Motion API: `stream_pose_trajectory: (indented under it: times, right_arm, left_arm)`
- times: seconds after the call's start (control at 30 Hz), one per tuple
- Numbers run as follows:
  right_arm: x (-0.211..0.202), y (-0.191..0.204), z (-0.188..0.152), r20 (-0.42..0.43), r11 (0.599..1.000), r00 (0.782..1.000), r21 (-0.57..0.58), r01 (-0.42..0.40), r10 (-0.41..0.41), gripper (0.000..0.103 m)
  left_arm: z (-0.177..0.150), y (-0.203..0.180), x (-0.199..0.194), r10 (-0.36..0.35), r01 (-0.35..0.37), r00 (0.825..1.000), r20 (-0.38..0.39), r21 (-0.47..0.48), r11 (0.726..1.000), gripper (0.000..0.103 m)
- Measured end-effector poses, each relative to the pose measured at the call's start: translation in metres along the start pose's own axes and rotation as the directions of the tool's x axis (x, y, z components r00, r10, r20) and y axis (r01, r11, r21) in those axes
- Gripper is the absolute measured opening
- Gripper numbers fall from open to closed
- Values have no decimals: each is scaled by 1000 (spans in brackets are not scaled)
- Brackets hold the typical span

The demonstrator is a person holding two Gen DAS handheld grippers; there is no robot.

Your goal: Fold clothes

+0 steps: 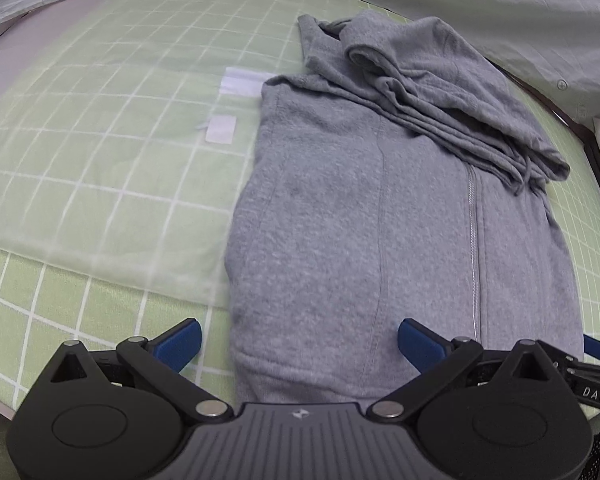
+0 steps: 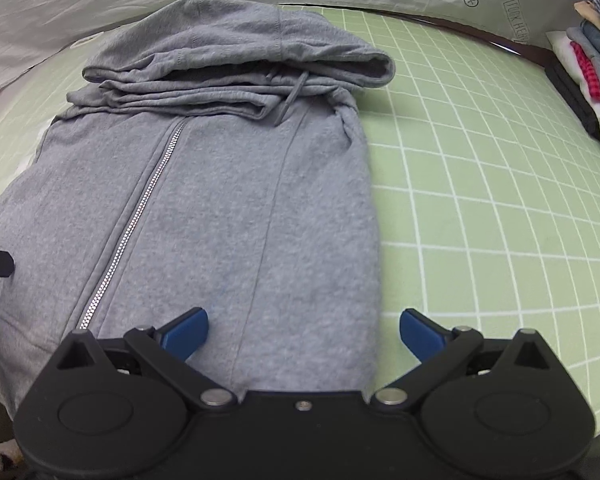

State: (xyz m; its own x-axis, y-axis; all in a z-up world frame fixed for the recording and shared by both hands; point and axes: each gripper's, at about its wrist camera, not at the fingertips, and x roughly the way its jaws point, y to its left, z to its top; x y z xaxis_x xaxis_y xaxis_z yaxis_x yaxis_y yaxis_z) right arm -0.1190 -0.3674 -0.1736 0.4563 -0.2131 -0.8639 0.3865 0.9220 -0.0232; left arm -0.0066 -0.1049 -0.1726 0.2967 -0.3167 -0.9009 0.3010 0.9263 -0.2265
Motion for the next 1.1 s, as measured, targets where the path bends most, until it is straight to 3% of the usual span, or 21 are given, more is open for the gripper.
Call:
stream_pose_trajectory:
  times: [0.17, 0.33, 0.43, 0.47, 0.5, 0.57, 0.6, 0.63, 0.73, 0.83, 1.1]
  right_arm:
    - [-5, -2, -5, -8, 999, 1000, 36, -4, 4, 103]
    - [-8, 1, -17, -42, 999, 998, 33, -40, 42, 101]
    - [-8, -1, -18, -43, 997, 997, 53, -64, 66, 93]
    - [-10, -1, -18, -37, 996, 997, 51, -71, 73, 88]
    - [-12, 0, -18, -30, 995, 995, 37, -89, 90, 77]
    - [-16, 4, -16, -20, 991, 991, 7, -134, 134, 45]
    - [-18, 6, -14, -18, 988, 987, -5, -157, 157, 23]
    - [-20, 8, -13, -17, 983, 983, -17, -181, 180, 21]
    - [-30, 1, -1, 19, 970, 970, -5, -243, 244, 17]
    - [-42, -10, 17, 67, 955, 954, 37, -295, 292, 17]
    - [-54, -41, 81, 218, 923, 917, 124, -364, 333, 17]
  left_arm:
    - [-10, -4, -4, -32, 32, 999, -14, 26, 999, 100]
    - [-18, -6, -10, -42, 42, 999, 0, 32, 999, 90]
    - [-18, -4, -14, -35, 35, 999, 9, 29, 999, 72]
    - [-18, -2, -15, -47, 47, 999, 8, 26, 999, 54]
    - [-18, 2, -14, -95, 95, 995, -2, -1, 995, 34]
    - [-20, 9, -13, -191, 190, 982, -6, -87, 978, 18]
    - [-20, 9, -14, -199, 198, 980, 1, -99, 975, 17]
    - [-19, 8, -16, -207, 207, 978, 10, -107, 972, 16]
    - [-9, 3, -33, -246, 251, 967, 67, -81, 965, 15]
    - [8, -1, -52, -298, 312, 944, 140, -95, 945, 14]
    - [70, -1, -71, -374, 436, 870, 321, -146, 888, 14]
